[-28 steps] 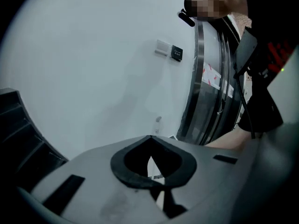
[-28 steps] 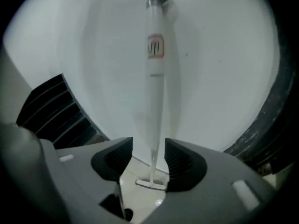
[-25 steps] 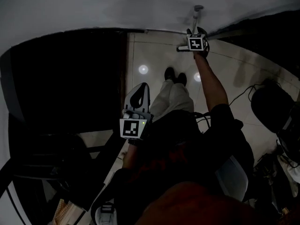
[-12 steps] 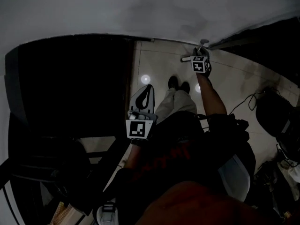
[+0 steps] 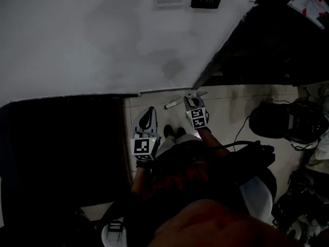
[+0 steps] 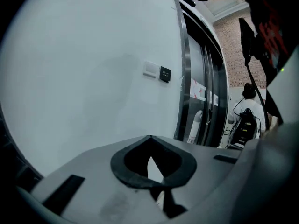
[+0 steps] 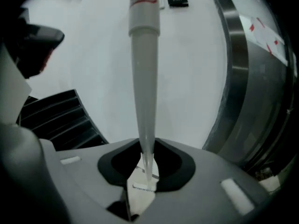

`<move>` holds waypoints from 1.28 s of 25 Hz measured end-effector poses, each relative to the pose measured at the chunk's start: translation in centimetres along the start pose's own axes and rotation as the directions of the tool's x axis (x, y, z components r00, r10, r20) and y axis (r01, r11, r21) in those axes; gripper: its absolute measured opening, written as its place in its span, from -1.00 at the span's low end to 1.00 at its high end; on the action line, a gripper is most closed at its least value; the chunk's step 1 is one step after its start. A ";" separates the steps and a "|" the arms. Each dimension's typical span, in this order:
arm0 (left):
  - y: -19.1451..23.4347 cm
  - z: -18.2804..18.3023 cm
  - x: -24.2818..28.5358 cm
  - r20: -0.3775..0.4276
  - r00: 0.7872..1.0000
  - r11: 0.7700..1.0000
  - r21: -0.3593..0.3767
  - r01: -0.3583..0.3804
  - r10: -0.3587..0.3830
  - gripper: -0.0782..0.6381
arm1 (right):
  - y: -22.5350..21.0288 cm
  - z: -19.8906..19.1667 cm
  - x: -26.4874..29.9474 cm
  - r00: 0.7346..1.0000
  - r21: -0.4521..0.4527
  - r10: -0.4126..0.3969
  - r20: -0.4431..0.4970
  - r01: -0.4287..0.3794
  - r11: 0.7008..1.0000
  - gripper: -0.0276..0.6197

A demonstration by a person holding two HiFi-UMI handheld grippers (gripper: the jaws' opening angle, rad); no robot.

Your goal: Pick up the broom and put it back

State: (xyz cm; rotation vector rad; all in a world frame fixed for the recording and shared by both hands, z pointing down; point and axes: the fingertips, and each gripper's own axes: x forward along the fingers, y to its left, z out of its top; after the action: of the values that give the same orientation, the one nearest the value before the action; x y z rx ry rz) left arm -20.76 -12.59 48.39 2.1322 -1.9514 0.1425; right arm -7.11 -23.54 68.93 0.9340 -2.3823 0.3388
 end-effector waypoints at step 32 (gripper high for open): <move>-4.9 8.4 5.0 0.078 0.982 0.976 -0.123 0.182 -0.174 -0.77 | -0.7 24.4 -25.9 0.821 0.012 0.049 0.568 -0.068 0.998 -0.64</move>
State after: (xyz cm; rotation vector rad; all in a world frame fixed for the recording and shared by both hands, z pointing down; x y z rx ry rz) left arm -16.15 -19.13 40.94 2.2379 -1.7403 -0.0871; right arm -0.79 -20.01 34.12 1.0945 -2.9615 0.1249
